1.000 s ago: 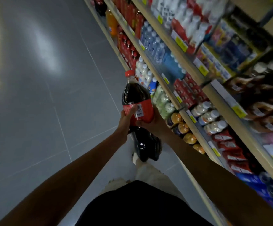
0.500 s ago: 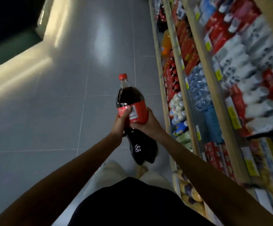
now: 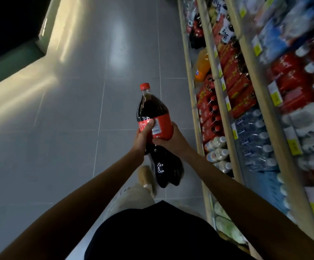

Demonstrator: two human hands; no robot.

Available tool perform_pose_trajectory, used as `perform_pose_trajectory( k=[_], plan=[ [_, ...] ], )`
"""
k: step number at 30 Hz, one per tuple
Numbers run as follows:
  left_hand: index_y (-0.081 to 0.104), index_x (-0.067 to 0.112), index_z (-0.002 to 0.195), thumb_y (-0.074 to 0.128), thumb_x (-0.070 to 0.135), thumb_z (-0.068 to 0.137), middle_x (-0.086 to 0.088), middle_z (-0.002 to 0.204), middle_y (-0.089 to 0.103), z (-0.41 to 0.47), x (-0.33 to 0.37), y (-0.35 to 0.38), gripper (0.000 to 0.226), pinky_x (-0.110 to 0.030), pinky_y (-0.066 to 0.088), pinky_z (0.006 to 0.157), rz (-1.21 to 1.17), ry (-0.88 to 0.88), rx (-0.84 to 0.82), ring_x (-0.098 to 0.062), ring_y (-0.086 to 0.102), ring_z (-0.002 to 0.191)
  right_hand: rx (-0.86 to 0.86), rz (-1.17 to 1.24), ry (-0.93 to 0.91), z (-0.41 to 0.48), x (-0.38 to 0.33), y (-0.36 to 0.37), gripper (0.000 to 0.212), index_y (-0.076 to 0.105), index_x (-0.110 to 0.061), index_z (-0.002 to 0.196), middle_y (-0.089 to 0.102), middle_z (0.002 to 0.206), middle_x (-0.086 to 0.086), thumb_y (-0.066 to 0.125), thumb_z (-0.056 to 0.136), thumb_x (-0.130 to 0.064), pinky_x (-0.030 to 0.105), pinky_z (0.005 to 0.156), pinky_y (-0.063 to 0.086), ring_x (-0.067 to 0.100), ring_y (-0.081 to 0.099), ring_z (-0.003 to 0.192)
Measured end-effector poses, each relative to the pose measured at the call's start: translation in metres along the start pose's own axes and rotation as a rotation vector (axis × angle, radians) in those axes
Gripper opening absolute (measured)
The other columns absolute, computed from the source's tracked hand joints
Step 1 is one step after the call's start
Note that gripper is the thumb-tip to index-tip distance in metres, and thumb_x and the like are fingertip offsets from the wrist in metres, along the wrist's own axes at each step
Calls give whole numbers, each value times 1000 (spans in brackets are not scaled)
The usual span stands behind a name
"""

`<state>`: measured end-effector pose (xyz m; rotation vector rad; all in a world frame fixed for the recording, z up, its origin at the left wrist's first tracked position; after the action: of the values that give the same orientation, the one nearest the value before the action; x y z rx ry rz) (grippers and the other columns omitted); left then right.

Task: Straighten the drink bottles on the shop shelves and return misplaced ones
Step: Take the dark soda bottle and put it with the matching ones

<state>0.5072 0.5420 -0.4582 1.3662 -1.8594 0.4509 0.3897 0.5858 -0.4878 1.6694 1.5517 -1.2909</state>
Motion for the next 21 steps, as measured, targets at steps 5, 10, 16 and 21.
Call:
perform_pose_trajectory(
  k=[5, 10, 16, 21],
  plan=[
    [47, 18, 129, 47, 53, 87, -1, 105, 62, 66, 70, -1, 54, -11, 48, 47, 86, 11, -49, 0, 62, 76, 67, 48, -4, 74, -38, -12, 94, 31, -24, 135, 56, 121, 1, 84, 59, -40, 44, 94, 51, 20, 59, 108],
    [52, 15, 129, 49, 48, 89, 1, 97, 66, 130, 127, 6, 52, -13, 50, 48, 142, 59, -81, -4, 66, 76, 131, 108, 23, 142, -67, -30, 110, 32, -23, 136, 60, 120, -1, 81, 43, -55, 43, 94, 51, 18, 61, 107],
    [53, 17, 126, 49, 49, 88, 1, 97, 66, 219, 184, 24, 50, -14, 51, 49, 170, 40, -129, -4, 68, 73, 153, 141, 18, 234, -90, -59, 99, 33, -27, 134, 58, 114, -9, 82, 51, -50, 37, 95, 50, 13, 61, 105],
    [49, 18, 130, 49, 54, 85, 0, 103, 64, 309, 235, 45, 57, -20, 48, 59, 212, -15, -123, -10, 63, 86, 175, 161, 34, 329, -108, -92, 93, 32, -27, 134, 58, 118, -5, 82, 58, -43, 36, 95, 49, 15, 60, 107]
  ],
)
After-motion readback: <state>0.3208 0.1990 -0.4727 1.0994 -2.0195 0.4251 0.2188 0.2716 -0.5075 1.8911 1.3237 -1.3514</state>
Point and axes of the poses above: each hand's wrist, its own z-axis towards the middle knuckle, its own y-axis out of the palm, x = y × z, the point moved 4 cm from there along z, towards the middle knuckle
